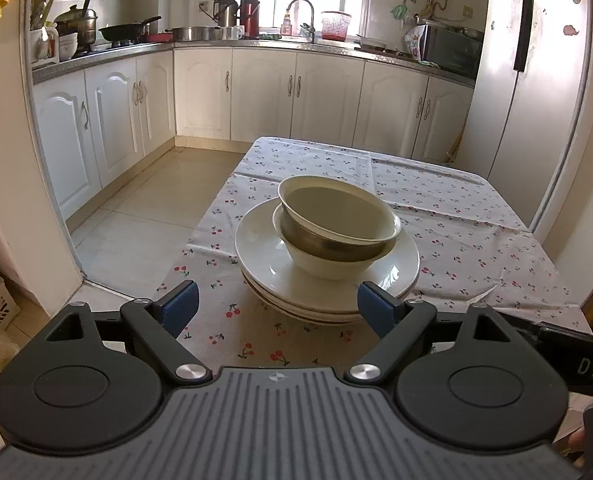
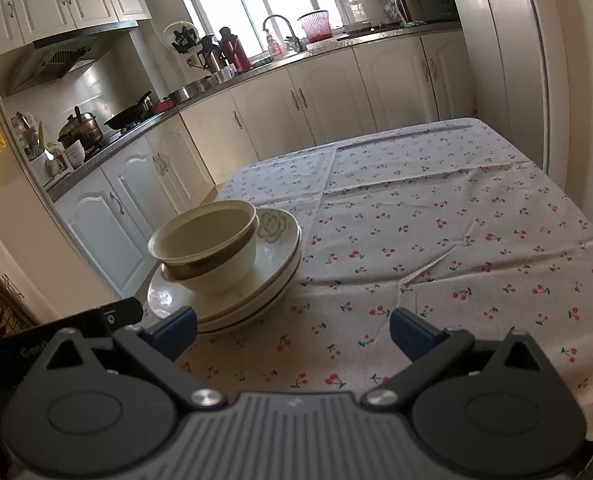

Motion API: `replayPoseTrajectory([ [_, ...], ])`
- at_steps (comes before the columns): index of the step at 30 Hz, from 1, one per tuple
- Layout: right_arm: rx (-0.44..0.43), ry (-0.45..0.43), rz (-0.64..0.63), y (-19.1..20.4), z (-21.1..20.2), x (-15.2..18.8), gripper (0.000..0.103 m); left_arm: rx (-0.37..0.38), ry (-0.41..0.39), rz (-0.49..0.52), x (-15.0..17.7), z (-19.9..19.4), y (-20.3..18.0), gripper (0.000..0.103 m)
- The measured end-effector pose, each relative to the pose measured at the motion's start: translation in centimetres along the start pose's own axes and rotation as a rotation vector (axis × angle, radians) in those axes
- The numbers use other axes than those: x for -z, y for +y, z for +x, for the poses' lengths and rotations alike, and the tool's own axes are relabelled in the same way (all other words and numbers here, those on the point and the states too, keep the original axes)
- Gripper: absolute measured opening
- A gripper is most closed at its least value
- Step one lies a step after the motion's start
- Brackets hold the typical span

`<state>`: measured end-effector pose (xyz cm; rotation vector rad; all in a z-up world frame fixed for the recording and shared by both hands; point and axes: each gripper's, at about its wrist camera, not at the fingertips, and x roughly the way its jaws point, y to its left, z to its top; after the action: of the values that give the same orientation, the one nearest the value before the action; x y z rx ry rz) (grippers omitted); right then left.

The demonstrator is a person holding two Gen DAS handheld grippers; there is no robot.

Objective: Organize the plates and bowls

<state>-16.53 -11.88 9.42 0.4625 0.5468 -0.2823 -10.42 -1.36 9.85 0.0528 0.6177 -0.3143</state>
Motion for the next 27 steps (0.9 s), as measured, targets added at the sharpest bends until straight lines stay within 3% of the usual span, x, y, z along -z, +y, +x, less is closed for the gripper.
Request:
replayPoseTrajectory([
  [27,0.002,0.015,0.010,-0.51,0.28,0.58,0.102,-0.018,0.016,0.002,0.58,0.25,-0.49,0.103],
])
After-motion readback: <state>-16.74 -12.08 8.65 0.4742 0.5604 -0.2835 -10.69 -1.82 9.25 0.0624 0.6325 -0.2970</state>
